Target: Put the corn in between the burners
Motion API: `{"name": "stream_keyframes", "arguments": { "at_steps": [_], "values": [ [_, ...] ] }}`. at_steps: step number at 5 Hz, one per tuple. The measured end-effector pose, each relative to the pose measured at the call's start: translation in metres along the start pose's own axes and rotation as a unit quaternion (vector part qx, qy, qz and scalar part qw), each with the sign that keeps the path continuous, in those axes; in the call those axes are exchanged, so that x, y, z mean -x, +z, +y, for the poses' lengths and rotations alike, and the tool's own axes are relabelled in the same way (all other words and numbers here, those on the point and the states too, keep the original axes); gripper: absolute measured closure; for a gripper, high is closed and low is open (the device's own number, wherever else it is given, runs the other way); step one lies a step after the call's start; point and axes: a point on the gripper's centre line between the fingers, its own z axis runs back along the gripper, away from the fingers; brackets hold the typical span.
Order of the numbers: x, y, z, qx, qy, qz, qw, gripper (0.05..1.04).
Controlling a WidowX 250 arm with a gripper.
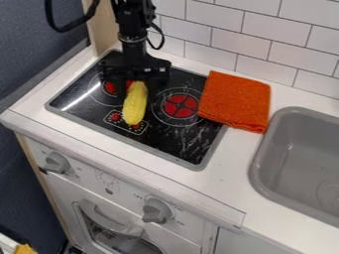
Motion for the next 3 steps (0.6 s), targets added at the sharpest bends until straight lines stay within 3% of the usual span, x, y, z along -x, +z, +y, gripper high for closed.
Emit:
{"name": "stream_keyframes", "arguments": {
  "at_steps": [1,3],
  "values": [
    [0.001,-0.001,0.001,-0.002,0.007,0.002,1.0,0.075],
    [0.005,0.028,0.003,0.004,0.028,-0.022,0.9994,0.084]
  ]
}}
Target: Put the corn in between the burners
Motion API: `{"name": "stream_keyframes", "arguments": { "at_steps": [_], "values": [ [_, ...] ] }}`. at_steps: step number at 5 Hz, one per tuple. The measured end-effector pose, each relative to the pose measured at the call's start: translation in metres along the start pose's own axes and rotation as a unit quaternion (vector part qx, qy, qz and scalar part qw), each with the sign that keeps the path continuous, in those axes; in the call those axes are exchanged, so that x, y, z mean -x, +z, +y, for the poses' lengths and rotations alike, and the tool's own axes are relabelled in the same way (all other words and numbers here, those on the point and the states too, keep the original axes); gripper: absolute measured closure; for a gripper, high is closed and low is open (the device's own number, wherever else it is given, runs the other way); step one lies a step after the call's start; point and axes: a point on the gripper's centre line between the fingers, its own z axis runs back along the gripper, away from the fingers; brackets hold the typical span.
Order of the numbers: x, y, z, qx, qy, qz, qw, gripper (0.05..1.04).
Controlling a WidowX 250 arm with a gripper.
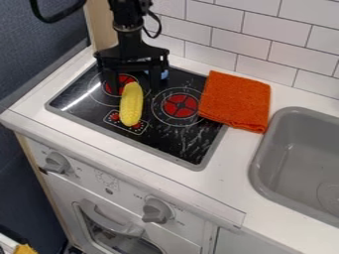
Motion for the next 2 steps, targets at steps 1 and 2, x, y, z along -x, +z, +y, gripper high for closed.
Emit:
{"name": "stream_keyframes", "arguments": {
  "at_steps": [1,2],
  "values": [
    [-0.0024,0.0196,-0.003,0.018,0.001,-0.025,0.9995,0.084],
    [-0.0026,0.0278,-0.0006,0.018,0.014,-0.043,0.9988,0.084]
  ]
}}
